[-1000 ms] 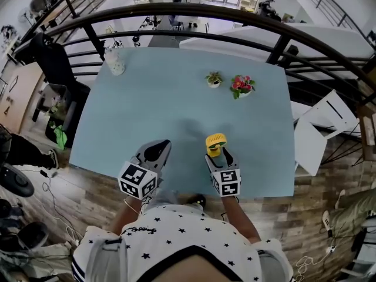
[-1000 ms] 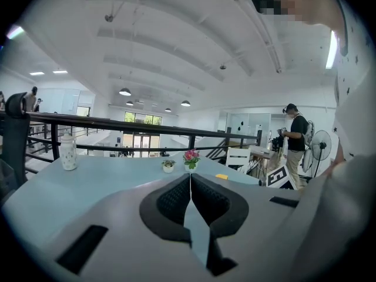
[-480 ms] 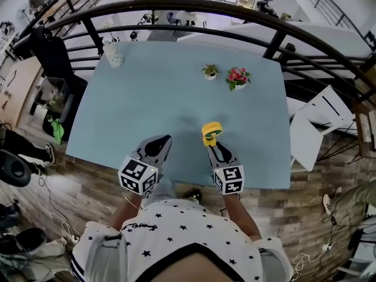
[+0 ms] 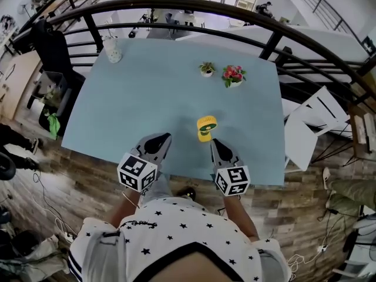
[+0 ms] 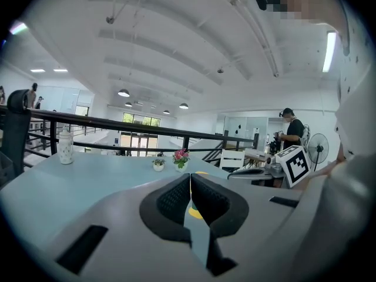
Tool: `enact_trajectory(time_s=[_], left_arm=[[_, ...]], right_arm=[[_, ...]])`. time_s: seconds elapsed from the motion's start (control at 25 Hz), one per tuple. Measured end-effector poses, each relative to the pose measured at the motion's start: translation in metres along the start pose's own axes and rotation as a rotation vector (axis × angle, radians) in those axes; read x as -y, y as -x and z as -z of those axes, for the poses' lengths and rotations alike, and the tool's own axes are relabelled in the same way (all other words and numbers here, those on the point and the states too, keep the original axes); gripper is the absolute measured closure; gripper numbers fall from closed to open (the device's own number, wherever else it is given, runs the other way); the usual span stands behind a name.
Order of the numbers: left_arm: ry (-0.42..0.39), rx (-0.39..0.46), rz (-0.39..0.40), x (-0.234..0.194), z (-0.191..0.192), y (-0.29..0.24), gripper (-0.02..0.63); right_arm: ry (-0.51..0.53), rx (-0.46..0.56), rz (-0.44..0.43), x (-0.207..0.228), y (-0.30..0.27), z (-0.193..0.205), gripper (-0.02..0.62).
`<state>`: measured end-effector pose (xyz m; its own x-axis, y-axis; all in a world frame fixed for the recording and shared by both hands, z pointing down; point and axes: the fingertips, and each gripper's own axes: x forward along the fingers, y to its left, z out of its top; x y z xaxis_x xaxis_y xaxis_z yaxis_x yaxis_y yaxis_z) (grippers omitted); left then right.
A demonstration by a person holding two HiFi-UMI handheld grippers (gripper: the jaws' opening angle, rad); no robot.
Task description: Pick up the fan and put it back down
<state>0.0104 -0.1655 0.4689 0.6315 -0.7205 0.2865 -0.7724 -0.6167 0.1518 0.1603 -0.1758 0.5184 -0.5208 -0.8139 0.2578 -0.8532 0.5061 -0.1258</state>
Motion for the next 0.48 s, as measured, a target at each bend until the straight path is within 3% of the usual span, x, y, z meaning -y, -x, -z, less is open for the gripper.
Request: enact_trajectory(time_s=[0.48], left_arm=[[0.0, -0.012, -0.001, 0.008, 0.005, 0.004, 0.577]], right_arm=[[-0.042, 0.109, -0.033, -0.006, 0.014, -0.026, 0.597]])
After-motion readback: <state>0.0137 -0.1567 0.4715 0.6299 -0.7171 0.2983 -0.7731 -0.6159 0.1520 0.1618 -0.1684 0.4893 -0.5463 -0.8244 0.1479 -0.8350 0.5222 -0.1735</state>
